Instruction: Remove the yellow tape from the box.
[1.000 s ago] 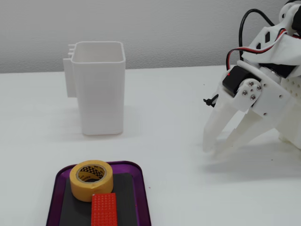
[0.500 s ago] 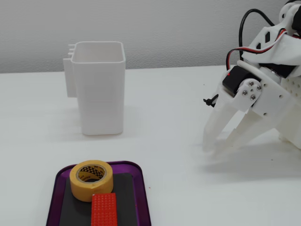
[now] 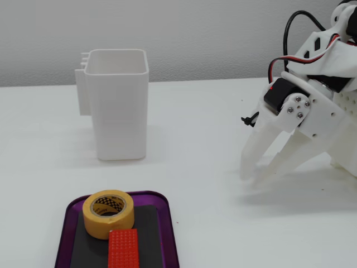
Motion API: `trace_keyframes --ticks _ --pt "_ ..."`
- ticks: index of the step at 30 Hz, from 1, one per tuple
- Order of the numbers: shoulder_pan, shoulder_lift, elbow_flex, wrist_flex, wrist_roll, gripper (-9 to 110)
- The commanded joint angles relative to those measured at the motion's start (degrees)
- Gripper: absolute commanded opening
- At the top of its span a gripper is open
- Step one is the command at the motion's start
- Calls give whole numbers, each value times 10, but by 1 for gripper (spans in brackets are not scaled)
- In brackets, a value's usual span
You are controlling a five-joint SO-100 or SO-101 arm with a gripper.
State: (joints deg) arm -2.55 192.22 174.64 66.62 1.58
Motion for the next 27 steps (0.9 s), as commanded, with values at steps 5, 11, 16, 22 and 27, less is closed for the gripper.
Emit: trace_keyframes --ticks 5,11,16,22,27 --pt "6 47 -4 -6 2 2" --pt "6 47 -8 -30 -115 0" --pt "7 30 -120 -64 -200 0" --pt "7 -171 -255 -64 -211 0" --pt "3 -484 -424 -69 -206 0"
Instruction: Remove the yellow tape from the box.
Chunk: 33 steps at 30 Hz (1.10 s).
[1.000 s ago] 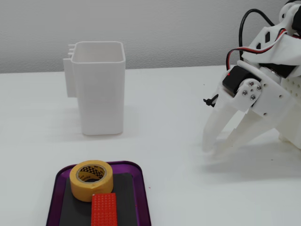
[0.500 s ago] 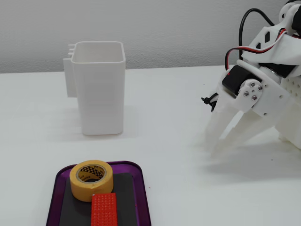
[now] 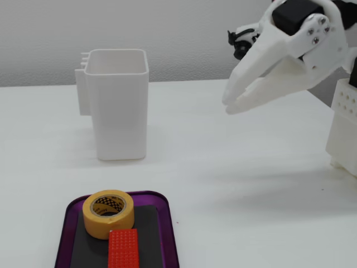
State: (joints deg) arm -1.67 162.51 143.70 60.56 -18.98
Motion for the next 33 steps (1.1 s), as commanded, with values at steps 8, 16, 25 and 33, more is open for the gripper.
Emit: trace_keyframes --ticks 8,16,25,33 --pt "-10 -586 -449 47 34 12" --pt "-10 -760 -619 67 46 13" --pt "-11 -811 -634 60 47 13" --pt "-10 -812 -628 30 43 13"
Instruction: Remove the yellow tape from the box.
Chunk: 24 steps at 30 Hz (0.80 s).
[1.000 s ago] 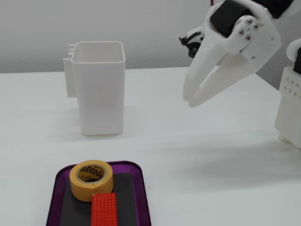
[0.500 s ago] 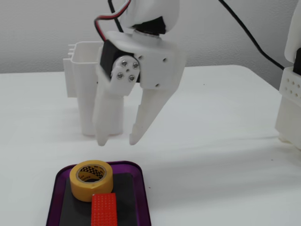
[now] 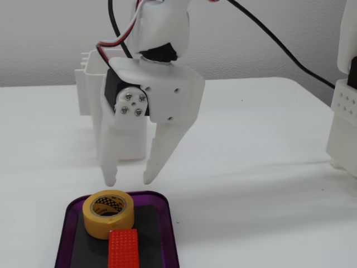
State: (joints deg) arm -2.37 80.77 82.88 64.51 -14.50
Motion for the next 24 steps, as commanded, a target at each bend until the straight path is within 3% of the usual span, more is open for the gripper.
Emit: trace_keyframes --ticks 1,24 --pt "-3 4 -18 -10 -2 13" --pt "-4 3 42 -77 4 13"
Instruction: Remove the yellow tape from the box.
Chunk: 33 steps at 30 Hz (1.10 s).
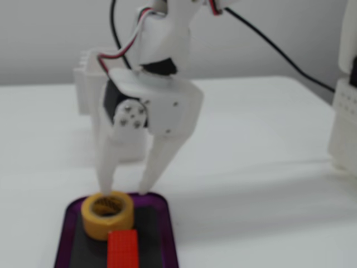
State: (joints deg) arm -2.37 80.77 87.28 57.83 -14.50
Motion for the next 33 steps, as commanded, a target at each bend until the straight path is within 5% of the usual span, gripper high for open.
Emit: trace_keyframes --ticks 1,13,19,25,33 --pt "-4 3 -1 -11 4 13" --pt "-4 -84 1 -23 4 12" --pt "-4 -88 0 -29 5 0" --pt "-6 -85 -40 -19 6 -1" --pt "-13 1 -172 105 18 -1"
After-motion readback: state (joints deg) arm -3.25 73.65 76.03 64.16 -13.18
